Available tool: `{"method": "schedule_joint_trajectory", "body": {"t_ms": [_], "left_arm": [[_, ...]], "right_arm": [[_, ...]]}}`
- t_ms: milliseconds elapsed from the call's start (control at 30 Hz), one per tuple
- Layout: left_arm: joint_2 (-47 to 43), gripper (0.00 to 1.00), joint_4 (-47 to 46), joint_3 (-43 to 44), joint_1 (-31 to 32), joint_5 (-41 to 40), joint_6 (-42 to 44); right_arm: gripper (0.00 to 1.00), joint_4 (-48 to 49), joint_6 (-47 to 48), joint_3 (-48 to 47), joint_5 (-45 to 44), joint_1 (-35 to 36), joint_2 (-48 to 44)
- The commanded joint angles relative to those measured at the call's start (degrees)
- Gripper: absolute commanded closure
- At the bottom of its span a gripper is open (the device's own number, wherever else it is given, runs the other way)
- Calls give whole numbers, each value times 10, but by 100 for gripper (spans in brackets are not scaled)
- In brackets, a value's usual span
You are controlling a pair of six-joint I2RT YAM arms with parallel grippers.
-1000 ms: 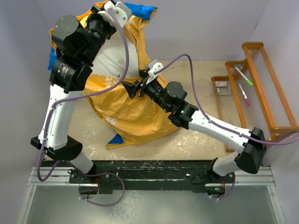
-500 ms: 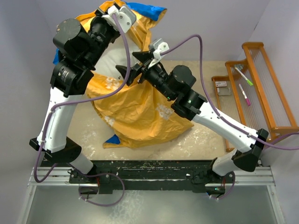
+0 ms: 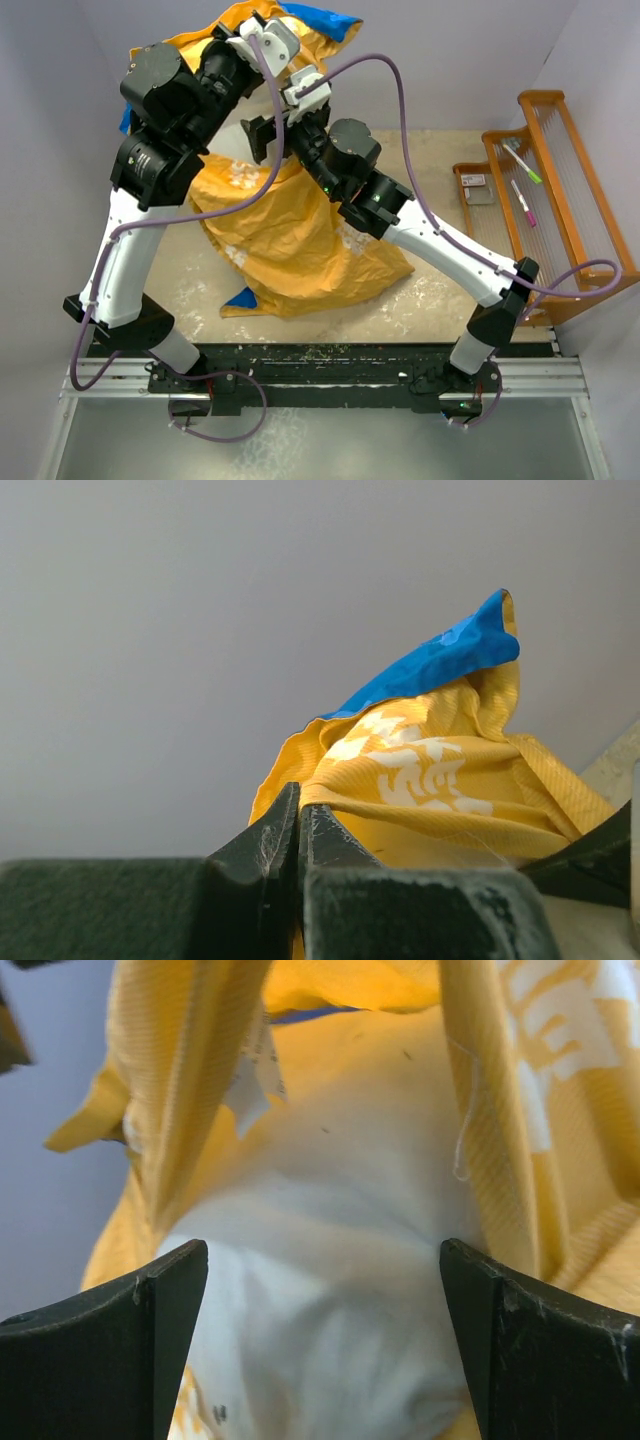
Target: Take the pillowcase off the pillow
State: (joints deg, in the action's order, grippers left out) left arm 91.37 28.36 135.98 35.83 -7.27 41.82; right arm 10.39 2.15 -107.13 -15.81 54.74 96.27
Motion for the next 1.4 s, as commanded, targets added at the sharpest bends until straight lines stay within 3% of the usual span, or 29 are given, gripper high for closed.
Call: {"method": "schedule_joint_trajectory", "body": {"t_ms": [0, 233, 400, 500, 600, 700, 800, 1000, 1367], "left_arm": [[-44, 100, -90, 8, 5, -9, 11], [-44, 100, -90, 8, 12, -11, 8], [-42, 100, -85, 15, 22, -9, 10], [-38, 100, -82, 21, 27, -8, 9], [-36, 100, -78, 25, 30, -5, 7], [-34, 100, -76, 29, 33, -3, 3], [-33, 100, -72, 32, 34, -4, -3], [-30, 100, -74, 34, 35, -9, -8], [-5, 100, -82, 57, 35, -28, -5]], "right_arm": [[0, 9, 67, -21, -133, -5, -6], [0, -47, 65, -68, -159, -20, 44], [1, -73, -14, -85, -88, -38, 84], [9, -75, -41, -123, -62, -38, 114], [29, -66, -75, -163, -42, -37, 138], [64, -64, -116, -162, -3, -37, 132], [98, 20, -142, -88, 35, -38, 86], [100, 104, -165, -10, 170, -39, 24], [100, 168, -184, 88, 270, -15, -18]]}}
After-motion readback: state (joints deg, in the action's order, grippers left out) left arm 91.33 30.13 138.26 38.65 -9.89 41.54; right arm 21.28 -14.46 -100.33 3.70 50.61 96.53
